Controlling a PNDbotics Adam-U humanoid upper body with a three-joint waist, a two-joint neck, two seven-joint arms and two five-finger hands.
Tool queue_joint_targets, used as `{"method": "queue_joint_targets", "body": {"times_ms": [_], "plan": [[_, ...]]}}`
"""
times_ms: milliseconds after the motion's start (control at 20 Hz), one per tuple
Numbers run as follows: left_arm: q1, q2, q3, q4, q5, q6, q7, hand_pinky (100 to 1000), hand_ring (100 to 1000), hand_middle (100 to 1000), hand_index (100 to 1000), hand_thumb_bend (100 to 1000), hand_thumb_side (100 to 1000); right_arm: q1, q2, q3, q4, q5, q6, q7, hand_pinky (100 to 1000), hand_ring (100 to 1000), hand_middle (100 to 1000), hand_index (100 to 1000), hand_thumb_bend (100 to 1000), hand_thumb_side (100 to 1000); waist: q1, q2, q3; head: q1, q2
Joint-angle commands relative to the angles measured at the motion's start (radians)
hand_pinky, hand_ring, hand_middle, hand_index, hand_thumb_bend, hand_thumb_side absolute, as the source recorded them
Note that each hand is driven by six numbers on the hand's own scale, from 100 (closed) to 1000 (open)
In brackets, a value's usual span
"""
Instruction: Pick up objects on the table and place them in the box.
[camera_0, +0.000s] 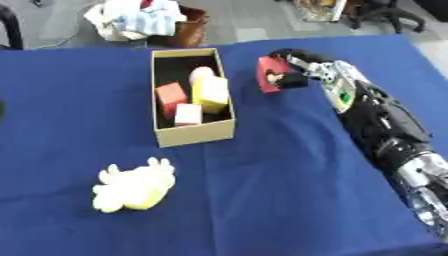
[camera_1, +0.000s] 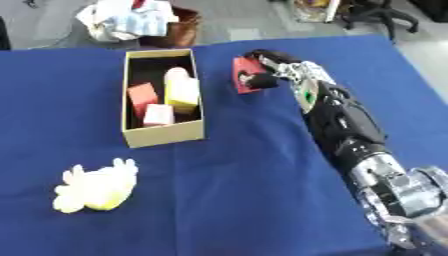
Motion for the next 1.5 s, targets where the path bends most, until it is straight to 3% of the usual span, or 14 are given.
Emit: {"method": "queue_joint_targets", "body": {"times_ms": [50,150,300,350,550,750,1200,1300,1350,1400,1500], "plan": [[-0.013,0.018,0.007,-0.015,0.006,-0.001,-0.001,702,615,620,775,318,612,-0.007,0.007,0.01,-0.013,0.042,-0.011,0.006,819,856,944,1000,100,430,0.008,-0.003,0.003,-0.003,-0.014],[-0.014,0.017,0.008,-0.014,0.006,-0.001,0.0,702,615,620,775,317,612,-0.006,0.009,0.008,-0.018,0.053,-0.015,-0.001,761,790,899,1000,100,336,0.008,-0.002,0.003,-0.004,-0.013],[-0.014,0.018,0.009,-0.014,0.006,-0.002,0.001,702,615,619,775,316,612,-0.004,0.008,0.006,-0.026,0.059,-0.022,-0.02,638,647,787,970,100,100,0.008,-0.002,0.002,-0.006,-0.014],[-0.013,0.019,0.009,-0.013,0.006,-0.001,0.001,701,615,619,775,316,612,-0.003,0.007,0.006,-0.03,0.06,-0.025,-0.031,583,584,726,937,100,100,0.009,-0.001,0.001,-0.006,-0.014],[-0.012,0.019,0.01,-0.011,0.007,-0.001,0.002,701,614,619,775,316,612,-0.004,0.003,0.008,-0.057,0.053,-0.047,-0.084,476,469,553,850,100,100,0.009,-0.002,-0.004,-0.007,-0.015],[-0.011,0.02,0.011,-0.011,0.008,-0.002,0.003,701,613,619,775,315,612,-0.011,-0.004,0.021,-0.111,0.022,-0.08,-0.122,432,427,489,824,100,100,0.011,-0.005,-0.01,-0.008,-0.015],[-0.007,0.021,0.014,-0.01,0.008,-0.002,0.005,701,612,618,775,314,612,-0.025,-0.012,0.061,-0.231,-0.06,-0.122,-0.086,443,437,490,833,100,100,0.011,-0.012,-0.016,-0.011,-0.01],[-0.006,0.021,0.014,-0.01,0.008,-0.002,0.005,701,612,618,775,315,612,-0.026,-0.011,0.068,-0.234,-0.06,-0.119,-0.048,552,538,606,908,100,100,0.011,-0.013,-0.015,-0.013,-0.01],[-0.006,0.021,0.014,-0.01,0.008,-0.003,0.005,701,612,618,775,314,612,-0.025,-0.011,0.07,-0.23,-0.056,-0.114,-0.022,677,688,776,990,100,100,0.011,-0.013,-0.014,-0.014,-0.01],[-0.006,0.021,0.014,-0.01,0.008,-0.003,0.005,701,611,618,775,315,612,-0.024,-0.011,0.07,-0.221,-0.049,-0.108,0.007,698,717,804,999,100,126,0.011,-0.013,-0.014,-0.014,-0.011],[-0.005,0.022,0.015,-0.01,0.008,-0.003,0.005,701,611,618,775,315,612,-0.02,-0.01,0.062,-0.195,-0.041,-0.092,0.055,743,772,850,1000,100,363,0.011,-0.013,-0.015,-0.014,-0.011]]}}
